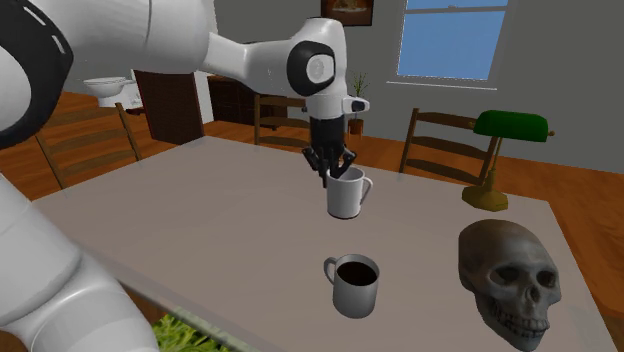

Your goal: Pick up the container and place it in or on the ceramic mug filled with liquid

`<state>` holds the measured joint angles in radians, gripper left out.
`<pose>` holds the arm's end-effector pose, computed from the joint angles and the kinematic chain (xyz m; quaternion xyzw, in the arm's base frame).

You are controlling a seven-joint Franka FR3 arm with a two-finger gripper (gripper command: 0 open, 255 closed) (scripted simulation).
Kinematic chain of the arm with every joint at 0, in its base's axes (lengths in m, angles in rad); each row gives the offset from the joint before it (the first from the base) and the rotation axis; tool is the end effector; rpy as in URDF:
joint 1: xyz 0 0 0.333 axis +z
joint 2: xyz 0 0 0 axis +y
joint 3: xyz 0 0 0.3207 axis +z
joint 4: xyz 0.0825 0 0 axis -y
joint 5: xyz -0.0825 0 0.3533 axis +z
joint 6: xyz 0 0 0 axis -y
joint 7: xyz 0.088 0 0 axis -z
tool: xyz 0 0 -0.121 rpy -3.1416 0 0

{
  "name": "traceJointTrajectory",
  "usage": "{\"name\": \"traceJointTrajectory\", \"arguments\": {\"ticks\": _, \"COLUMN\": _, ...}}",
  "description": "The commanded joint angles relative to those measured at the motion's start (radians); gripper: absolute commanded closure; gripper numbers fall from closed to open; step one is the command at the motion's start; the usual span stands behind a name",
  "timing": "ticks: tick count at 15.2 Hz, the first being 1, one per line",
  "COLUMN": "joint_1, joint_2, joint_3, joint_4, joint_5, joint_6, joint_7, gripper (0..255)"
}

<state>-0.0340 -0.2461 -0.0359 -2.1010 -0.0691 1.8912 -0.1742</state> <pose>0.4550 -0.0391 0.5266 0.9975 0.0628 0.0145 0.0306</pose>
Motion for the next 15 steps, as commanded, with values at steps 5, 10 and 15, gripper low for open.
{"name": "traceJointTrajectory", "arguments": {"ticks": 5, "joint_1": -0.052, "joint_2": -0.143, "joint_3": -0.078, "joint_4": -0.109, "joint_5": -0.030, "joint_6": -0.026, "joint_7": -0.118, "gripper": 255}}
{"name": "traceJointTrajectory", "arguments": {"ticks": 10, "joint_1": -0.070, "joint_2": -0.180, "joint_3": -0.109, "joint_4": -0.172, "joint_5": -0.046, "joint_6": 0.004, "joint_7": -0.156, "gripper": 255}}
{"name": "traceJointTrajectory", "arguments": {"ticks": 15, "joint_1": -0.072, "joint_2": -0.172, "joint_3": -0.112, "joint_4": -0.232, "joint_5": -0.049, "joint_6": 0.072, "joint_7": -0.153, "gripper": 255}}
